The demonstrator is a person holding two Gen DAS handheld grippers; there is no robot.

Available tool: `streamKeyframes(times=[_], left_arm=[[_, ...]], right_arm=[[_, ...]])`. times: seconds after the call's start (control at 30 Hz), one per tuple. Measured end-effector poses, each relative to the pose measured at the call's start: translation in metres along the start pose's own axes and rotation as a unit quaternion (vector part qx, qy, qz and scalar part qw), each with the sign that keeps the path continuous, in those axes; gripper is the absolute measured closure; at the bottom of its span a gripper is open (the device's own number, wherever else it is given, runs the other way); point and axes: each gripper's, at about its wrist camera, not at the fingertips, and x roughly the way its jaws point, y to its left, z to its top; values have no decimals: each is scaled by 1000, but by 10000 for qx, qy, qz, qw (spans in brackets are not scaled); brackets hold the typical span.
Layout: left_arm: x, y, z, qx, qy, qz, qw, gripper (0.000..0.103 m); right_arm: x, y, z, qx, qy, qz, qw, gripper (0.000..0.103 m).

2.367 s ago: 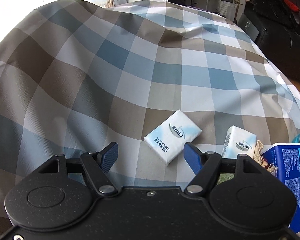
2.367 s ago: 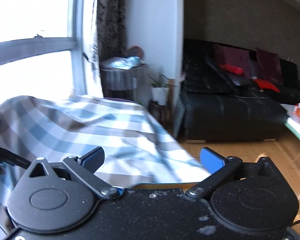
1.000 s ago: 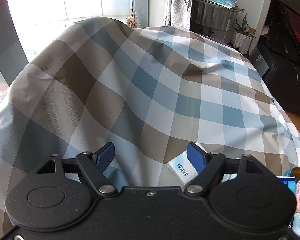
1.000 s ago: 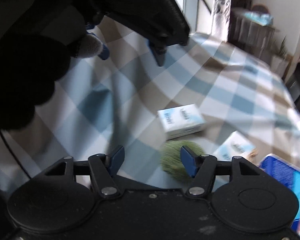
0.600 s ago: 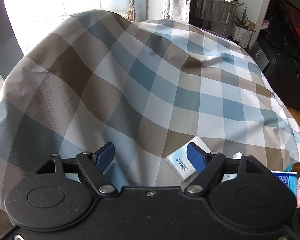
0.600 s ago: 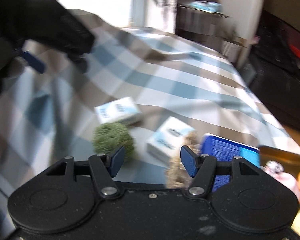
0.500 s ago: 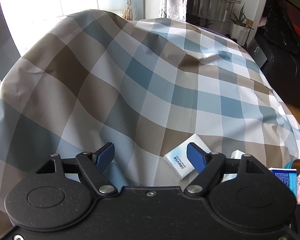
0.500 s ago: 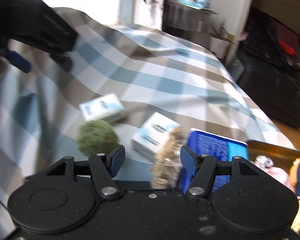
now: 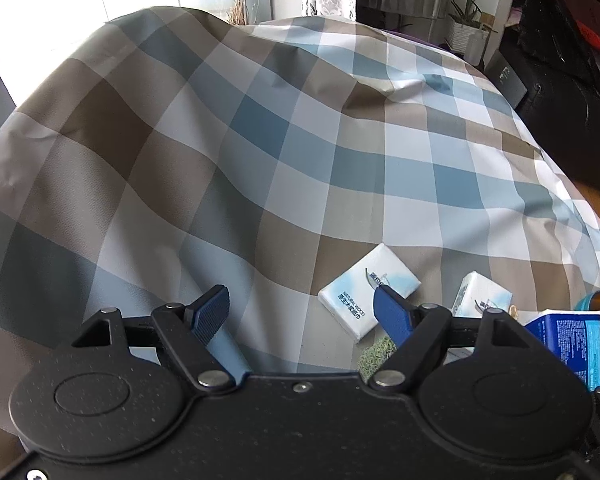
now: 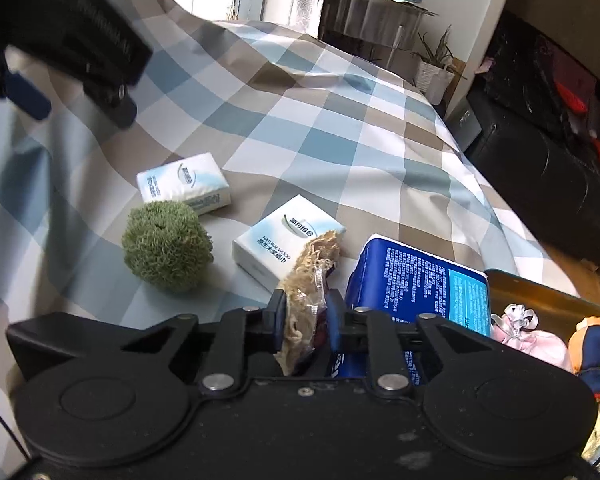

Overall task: Organize soft objects
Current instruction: 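Grasp the green knitted ball with the left tool while right tool holds the bag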

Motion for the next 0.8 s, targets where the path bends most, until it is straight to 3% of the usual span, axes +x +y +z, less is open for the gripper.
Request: streamKeyframes(times=[0.43,0.67,0.8], left_arm=[[22,-11,-10,102,485,-417,9979,27],[34,-22,-16,168,790,-761,9938,27],[41,-32,-20,307,859,-786,9927,21]], right_arm=[[-30,-10,6,379,-409,321,9979,84],[-40,-7,4,228,-572,324,9976,85],[-40,-6,3,135,-609,263,9977,85]])
